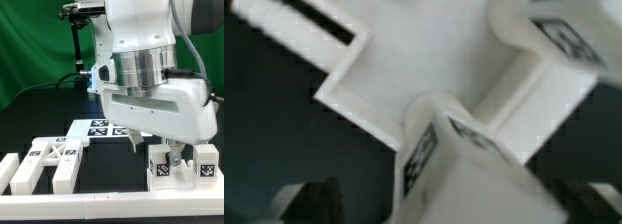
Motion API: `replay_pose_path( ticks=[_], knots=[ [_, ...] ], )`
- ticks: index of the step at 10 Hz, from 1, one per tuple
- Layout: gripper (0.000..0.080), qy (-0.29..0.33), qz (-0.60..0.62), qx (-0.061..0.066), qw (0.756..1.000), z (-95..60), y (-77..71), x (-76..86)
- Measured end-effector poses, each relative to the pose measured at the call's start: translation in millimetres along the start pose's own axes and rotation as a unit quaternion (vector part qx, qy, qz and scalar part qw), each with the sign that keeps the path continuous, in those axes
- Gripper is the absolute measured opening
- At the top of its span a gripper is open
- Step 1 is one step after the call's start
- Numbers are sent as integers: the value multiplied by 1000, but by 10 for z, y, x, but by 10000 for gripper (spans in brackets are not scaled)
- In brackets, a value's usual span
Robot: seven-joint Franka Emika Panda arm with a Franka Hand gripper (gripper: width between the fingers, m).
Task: Assemble chair
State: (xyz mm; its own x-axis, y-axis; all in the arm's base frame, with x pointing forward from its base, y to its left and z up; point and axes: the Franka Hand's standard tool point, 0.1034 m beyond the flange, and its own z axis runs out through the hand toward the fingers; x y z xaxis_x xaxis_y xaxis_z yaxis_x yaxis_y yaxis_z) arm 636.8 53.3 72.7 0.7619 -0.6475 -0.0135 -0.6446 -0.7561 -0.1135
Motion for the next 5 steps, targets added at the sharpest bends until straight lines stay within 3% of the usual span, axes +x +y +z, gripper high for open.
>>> replay_pose_path(
  ticks=[3, 4, 5],
  knots=[
    [648, 3, -117, -3, 993, 4, 18, 20],
    [648, 9, -226, -12, 974, 4, 10, 26],
    [649, 15, -293, -12, 956, 1, -31, 23]
  ],
)
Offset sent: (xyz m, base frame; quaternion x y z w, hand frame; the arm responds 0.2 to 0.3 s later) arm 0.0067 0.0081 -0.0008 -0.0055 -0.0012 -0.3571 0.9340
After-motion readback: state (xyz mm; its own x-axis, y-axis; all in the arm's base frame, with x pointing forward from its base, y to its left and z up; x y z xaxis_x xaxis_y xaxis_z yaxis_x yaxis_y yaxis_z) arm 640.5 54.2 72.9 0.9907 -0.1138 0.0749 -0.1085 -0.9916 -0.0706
